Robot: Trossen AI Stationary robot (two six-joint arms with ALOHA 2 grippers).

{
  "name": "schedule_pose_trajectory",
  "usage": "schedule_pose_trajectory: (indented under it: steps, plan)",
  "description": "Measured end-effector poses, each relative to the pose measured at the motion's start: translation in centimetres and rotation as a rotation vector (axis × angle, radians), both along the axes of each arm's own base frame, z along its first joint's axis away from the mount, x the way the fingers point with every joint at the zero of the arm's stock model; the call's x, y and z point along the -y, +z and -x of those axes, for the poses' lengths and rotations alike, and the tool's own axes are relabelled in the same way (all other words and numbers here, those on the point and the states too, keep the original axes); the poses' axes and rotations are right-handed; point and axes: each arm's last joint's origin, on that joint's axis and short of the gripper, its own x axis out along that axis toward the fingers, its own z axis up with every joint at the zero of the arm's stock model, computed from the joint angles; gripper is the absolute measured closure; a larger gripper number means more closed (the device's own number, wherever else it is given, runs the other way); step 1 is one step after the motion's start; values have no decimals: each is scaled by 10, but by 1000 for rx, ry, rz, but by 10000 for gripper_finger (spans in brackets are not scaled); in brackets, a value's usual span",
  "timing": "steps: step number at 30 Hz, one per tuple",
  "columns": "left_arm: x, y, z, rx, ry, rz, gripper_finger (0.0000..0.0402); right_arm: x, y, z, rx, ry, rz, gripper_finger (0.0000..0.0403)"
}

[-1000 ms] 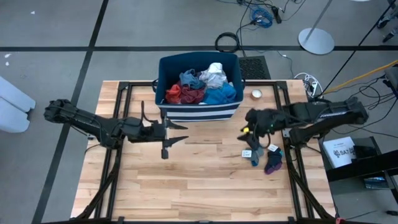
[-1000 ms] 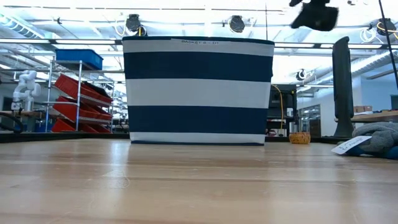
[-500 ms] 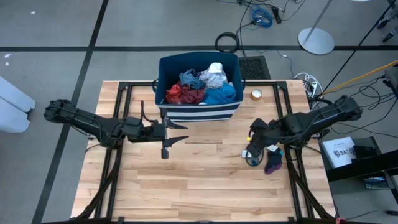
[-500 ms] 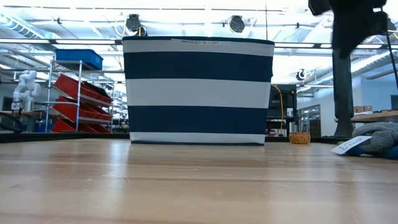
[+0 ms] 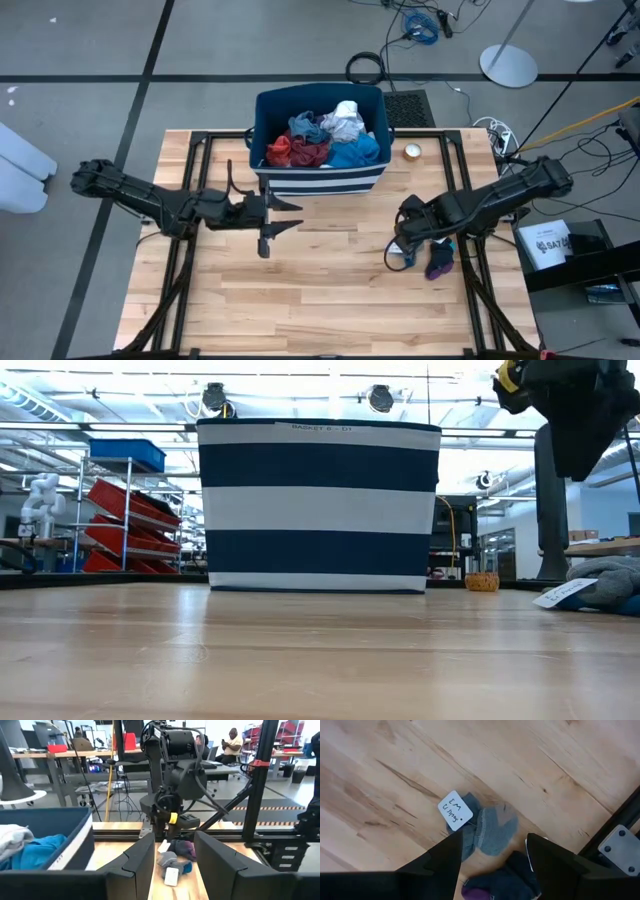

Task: Sort clothes
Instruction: Put the gray socks into the blue laundry organizer

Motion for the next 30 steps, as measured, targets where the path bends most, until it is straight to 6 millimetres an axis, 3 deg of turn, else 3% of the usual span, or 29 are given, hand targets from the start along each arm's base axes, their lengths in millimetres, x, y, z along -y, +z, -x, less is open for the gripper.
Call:
schedule_pose_trajectory:
  steps: [17, 24, 30]
  plan:
    - [12, 0, 3, 0, -53, 31, 253, -6, -30, -16, -146, 21, 15, 195]
    - [13, 0, 3, 0, -58, 30, 253, 3, -81, -1, -191, 22, -27, 195]
    - [13, 0, 3, 0, -58, 30, 253, 7, -131, 1, -10, 19, -140, 195]
